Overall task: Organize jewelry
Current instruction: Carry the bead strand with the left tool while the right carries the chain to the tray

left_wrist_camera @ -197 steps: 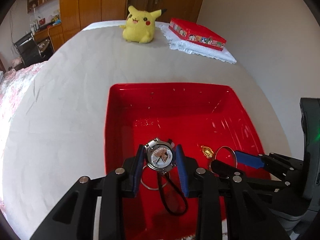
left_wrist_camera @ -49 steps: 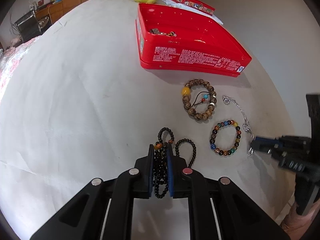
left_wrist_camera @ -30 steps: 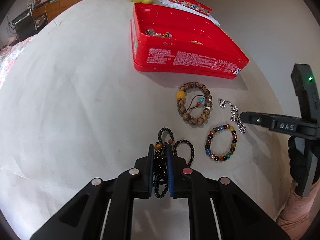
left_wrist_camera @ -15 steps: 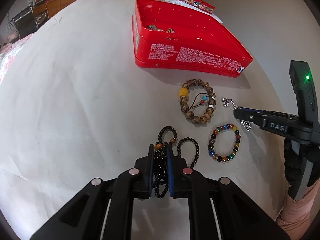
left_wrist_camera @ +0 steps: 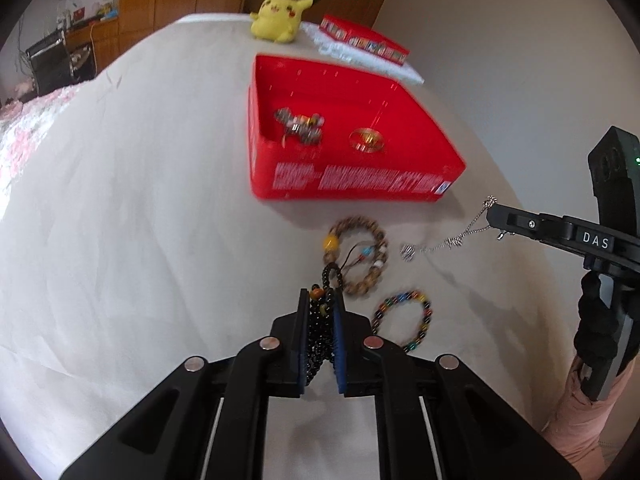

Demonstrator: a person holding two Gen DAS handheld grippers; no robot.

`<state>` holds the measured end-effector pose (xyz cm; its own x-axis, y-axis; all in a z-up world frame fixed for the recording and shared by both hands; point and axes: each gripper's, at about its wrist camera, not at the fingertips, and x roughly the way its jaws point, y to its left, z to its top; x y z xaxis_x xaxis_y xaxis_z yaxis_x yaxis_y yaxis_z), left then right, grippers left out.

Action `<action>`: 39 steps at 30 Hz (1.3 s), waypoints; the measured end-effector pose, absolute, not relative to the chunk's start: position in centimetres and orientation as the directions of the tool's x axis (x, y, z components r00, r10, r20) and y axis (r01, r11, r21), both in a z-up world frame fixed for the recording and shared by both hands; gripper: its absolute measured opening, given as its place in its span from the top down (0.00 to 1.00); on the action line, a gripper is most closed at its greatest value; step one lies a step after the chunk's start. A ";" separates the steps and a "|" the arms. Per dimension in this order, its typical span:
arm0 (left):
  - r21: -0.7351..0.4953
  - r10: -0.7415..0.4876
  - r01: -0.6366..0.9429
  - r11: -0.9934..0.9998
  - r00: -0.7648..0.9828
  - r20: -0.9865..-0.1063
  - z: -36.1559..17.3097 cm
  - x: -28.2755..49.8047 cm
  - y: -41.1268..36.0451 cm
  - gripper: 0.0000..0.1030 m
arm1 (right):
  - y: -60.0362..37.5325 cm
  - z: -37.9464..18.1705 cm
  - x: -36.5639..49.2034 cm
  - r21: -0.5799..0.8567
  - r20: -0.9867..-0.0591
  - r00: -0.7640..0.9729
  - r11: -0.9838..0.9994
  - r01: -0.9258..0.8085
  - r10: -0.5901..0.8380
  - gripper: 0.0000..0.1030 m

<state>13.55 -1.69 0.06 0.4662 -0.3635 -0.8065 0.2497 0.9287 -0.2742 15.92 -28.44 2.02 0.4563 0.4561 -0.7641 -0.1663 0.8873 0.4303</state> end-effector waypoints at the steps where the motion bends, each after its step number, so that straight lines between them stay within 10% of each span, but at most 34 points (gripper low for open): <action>1: -0.278 -0.369 0.254 0.926 0.472 -0.800 0.5 13.6 -1.8 0.91 | -28.5 2.5 15.9 0.432 -0.757 0.465 0.886 -0.170 0.459 0.91; 24: -0.222 -0.355 0.287 0.932 0.595 -0.721 10.8 21.9 -4.6 0.91 | -27.5 14.1 20.2 0.334 -0.686 0.616 0.920 -0.206 0.387 0.91; 39: -0.202 -0.322 0.261 0.944 0.596 -0.736 8.6 31.1 -7.2 0.91 | -27.4 11.9 29.4 0.300 -0.717 0.620 0.944 -0.137 0.317 0.91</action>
